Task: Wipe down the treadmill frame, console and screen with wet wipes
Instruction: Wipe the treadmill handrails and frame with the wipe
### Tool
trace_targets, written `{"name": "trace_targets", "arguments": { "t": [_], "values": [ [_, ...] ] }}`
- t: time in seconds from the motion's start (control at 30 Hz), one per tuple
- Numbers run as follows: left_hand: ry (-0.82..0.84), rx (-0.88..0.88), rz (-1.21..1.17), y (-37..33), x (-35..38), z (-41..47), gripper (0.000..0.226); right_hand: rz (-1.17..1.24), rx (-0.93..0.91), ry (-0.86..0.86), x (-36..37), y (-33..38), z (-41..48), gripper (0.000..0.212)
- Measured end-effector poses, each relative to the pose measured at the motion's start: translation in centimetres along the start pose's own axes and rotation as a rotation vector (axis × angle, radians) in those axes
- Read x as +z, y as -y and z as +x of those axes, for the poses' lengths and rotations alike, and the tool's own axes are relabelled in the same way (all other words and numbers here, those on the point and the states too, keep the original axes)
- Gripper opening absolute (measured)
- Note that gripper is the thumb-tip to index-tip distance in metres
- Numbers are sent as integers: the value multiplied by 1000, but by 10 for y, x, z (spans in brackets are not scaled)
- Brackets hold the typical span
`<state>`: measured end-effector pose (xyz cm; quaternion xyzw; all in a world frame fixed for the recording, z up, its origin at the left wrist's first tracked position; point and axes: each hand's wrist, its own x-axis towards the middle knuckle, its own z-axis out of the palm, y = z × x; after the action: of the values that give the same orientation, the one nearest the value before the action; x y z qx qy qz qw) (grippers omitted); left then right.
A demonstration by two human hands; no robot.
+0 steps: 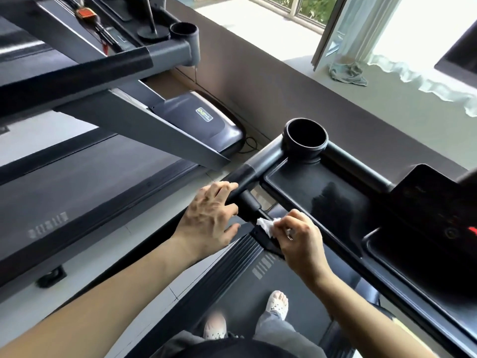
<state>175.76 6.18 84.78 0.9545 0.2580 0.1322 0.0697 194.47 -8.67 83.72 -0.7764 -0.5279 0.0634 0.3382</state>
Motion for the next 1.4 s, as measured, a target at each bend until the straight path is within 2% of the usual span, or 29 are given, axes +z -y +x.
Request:
{"name": "trace_targets", "arguments": {
  "t": [0.2,0.43,0.67,0.8,1.0,1.2,1.4],
  "values": [
    [11,-5,5,-1,-2,1,30,90,119,15,27,17,40,11],
    [7,-15,-21,-2,-3,2,33,47,185,104,-8,-1,16,15],
    [45,-32,-19,-3,-2,1,32,106,342,220,13,7,45,8],
    [48,-42,-13,-4,-2,2,35,73,407,307,-7,-5,36,13],
    [51,-50,-10,-4,-3,2,38,177,476,308,24,11,58,14],
    [42,-58,-4,-7,-4,2,35,-12,459,408,-3,-8,40,15],
    [40,-60,0,-8,-5,3,34,112,541,518,28,12,58,32]
  ]
}}
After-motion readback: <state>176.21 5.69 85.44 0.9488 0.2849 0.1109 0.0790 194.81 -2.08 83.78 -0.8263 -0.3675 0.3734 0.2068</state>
